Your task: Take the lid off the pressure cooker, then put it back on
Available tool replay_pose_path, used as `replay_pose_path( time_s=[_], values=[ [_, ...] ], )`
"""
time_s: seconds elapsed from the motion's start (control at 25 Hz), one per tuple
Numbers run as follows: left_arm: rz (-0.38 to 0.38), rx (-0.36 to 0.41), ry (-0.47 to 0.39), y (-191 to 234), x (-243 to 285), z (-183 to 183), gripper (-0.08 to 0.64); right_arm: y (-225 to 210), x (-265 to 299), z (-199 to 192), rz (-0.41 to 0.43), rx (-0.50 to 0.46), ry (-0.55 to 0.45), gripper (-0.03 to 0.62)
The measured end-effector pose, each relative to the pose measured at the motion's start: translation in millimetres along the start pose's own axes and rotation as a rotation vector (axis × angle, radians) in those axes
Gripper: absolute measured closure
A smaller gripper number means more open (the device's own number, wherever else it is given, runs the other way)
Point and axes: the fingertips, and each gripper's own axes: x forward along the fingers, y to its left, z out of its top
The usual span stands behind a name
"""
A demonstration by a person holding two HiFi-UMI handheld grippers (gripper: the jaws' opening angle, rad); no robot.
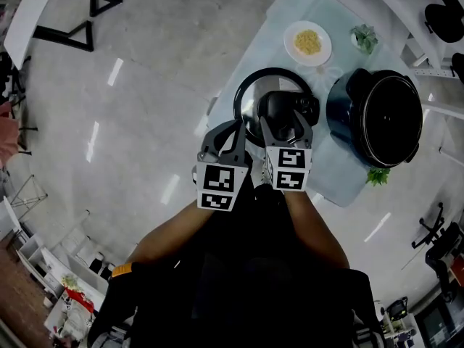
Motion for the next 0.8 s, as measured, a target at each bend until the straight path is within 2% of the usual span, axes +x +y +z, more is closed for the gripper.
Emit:
replay_pose_path(
  time_s=[0.36, 0.8],
  values=[
    [-0.054, 0.034, 0.045, 16, 19, -6, 0.552, -4, 29, -11, -0.062, 0.032, 0.025, 0.279],
    [-0.096, 0.052, 0.049, 27, 30, -5, 0.554, -12, 38, -11, -0.149, 0.092, 0.017, 0.284]
  ],
)
